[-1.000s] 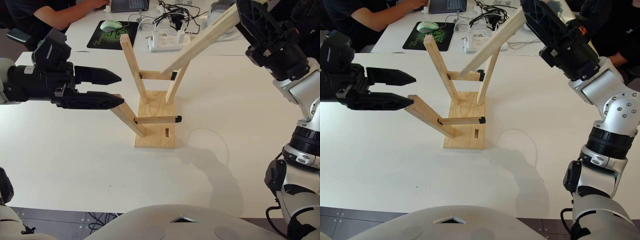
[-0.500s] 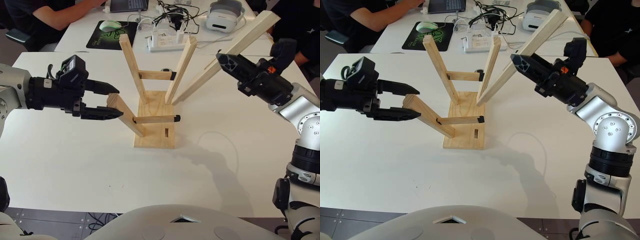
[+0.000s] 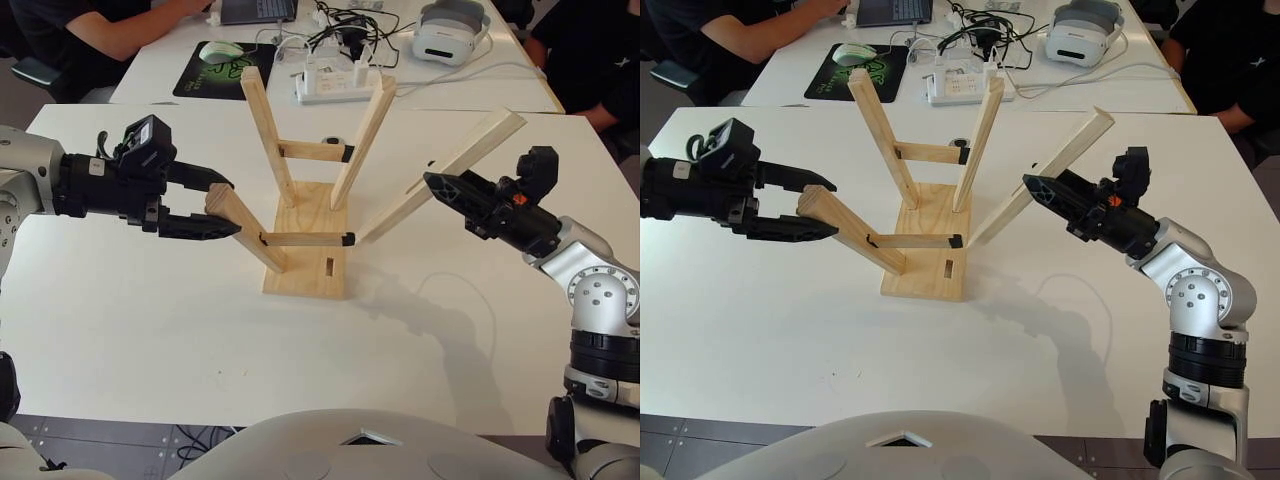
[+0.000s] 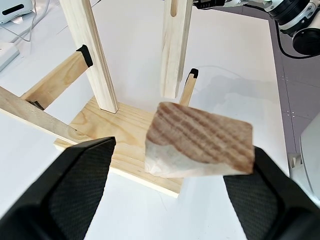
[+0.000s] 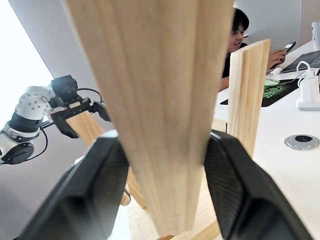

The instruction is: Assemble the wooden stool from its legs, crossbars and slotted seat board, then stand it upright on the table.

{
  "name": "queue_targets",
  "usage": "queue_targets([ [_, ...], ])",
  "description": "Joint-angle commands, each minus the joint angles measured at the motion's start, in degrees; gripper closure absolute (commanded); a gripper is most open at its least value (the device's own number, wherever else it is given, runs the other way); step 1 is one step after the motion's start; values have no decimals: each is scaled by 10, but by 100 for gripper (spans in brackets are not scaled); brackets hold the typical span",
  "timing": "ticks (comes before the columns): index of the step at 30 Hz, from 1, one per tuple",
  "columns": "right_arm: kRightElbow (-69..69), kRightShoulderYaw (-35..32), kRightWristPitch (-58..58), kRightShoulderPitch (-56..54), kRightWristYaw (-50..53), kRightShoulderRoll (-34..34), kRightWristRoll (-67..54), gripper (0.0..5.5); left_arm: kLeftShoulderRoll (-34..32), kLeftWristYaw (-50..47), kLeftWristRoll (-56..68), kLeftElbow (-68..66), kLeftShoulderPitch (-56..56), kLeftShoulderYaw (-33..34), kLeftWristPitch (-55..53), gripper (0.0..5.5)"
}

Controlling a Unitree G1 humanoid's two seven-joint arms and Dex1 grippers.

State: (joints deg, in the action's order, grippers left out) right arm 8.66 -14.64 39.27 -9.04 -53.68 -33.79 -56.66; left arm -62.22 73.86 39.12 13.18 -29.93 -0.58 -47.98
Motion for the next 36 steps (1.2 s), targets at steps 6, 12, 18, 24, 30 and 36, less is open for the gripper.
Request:
queue_targets([
  [6, 18, 48, -65, 23, -27, 51, 54, 332, -1, 16, -22, -28, -30, -15, 6, 184],
  [12, 12, 90, -92, 17, -58, 61, 90, 332, 6, 30, -35, -45, -46, -29, 12, 184],
  [18, 1, 120, -142, 22, -68, 69, 146, 332, 9, 40, -40, -48, -53, -33, 11, 184],
  [24, -19, 143, -209, 22, -64, 77, 213, 333, 8, 41, -40, -45, -47, -30, 6, 184],
  [30, -10, 173, -224, 30, -80, 55, 243, 335, 10, 37, -40, -40, -44, -29, 3, 184],
  [36, 25, 209, -231, 67, -93, 21, 268, 338, 7, 29, -36, -31, -25, -18, -2, 184],
])
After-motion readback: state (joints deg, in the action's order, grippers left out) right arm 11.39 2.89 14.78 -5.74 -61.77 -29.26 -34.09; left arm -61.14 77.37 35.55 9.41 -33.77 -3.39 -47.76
